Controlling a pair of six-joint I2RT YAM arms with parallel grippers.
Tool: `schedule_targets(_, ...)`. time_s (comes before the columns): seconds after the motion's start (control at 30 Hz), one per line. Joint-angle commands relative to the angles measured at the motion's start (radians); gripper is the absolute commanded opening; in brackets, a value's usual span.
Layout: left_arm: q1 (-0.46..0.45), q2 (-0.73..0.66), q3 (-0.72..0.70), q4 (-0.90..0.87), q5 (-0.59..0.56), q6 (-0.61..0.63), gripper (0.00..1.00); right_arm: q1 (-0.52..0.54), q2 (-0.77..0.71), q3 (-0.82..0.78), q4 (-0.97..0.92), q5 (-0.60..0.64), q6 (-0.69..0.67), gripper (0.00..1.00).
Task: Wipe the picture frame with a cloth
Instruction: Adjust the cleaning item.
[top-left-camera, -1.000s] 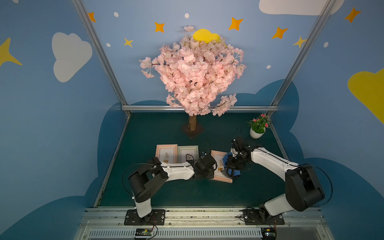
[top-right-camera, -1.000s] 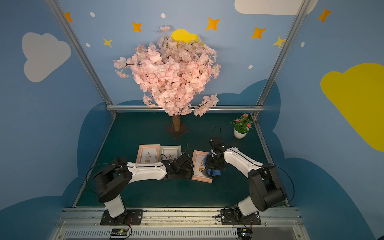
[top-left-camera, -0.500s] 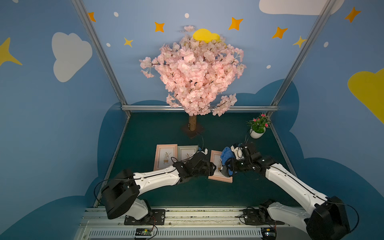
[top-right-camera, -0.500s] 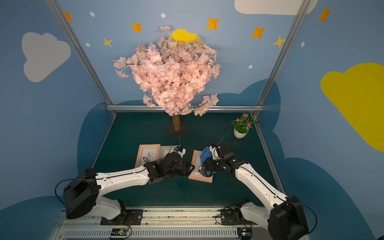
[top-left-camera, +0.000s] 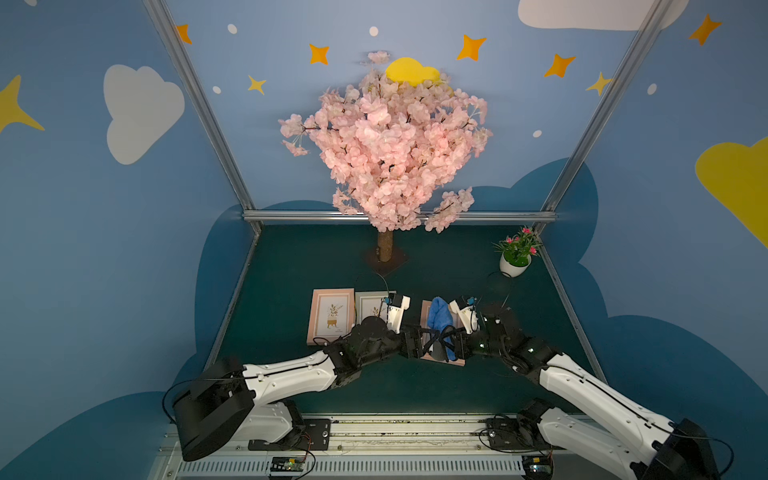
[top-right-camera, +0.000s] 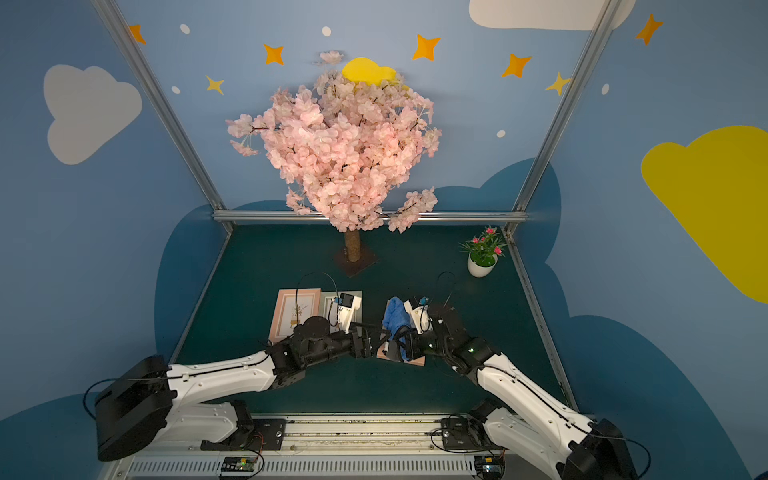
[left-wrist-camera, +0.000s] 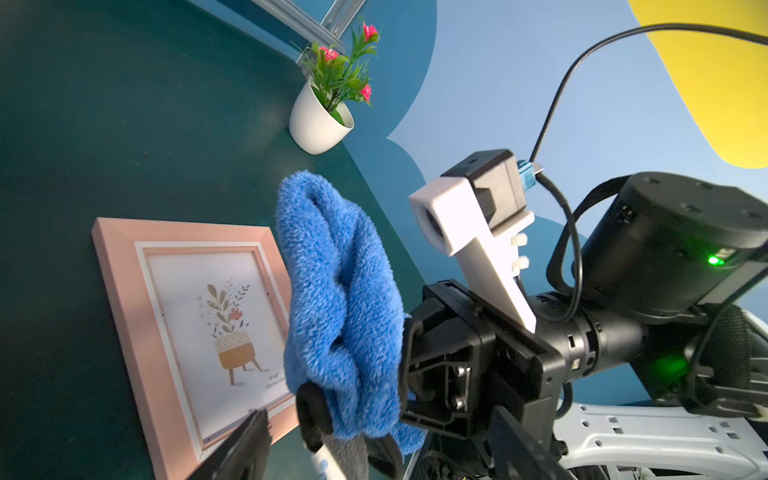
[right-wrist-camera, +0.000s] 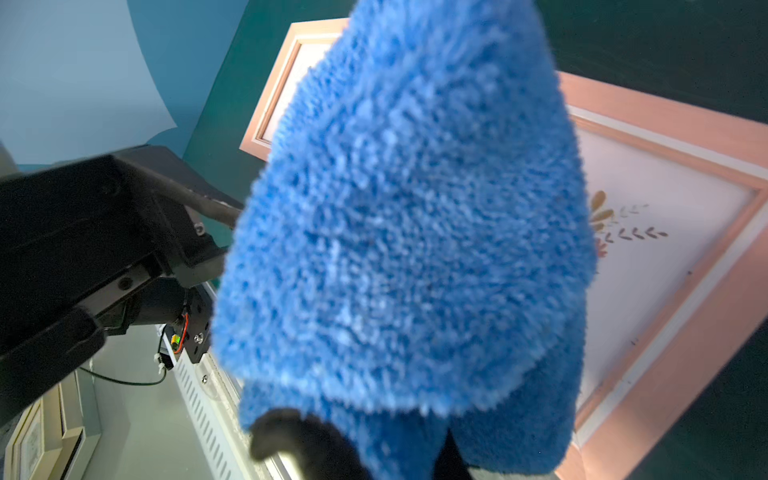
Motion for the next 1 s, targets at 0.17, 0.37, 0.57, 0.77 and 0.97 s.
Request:
schedule_targets(0.17,0.018,0.065,0.04,0.033,0.058,-0.014,0.69,0.076,-0.053,-0.015,0.106,0.013,-0.059,0.0)
schedule_targets(0.37,0.019,0.141,0.084,0.059,0.136,-0.027,0.58,0.118,-0.034,-0.014,0.139,0.028,-0.059,0.0)
schedule_targets(0.57,0.02,0.178,0.095,0.086,0.146,-0.046,0.28,0.139,-0.029,0.001,0.123,0.082,-0.058,0.0)
schedule_targets(0.77,0.061,0.147,0.088,-0.027,0.079,-0.056,0.06,0.14,-0.059,-0.023,0.112,0.175,-0.028,0.37)
schedule_targets(0.97,0.135,0.09,0.121,-0.257,-0.002,-0.008,0.03,0.135,-0.12,-0.059,0.072,0.279,0.008,0.63)
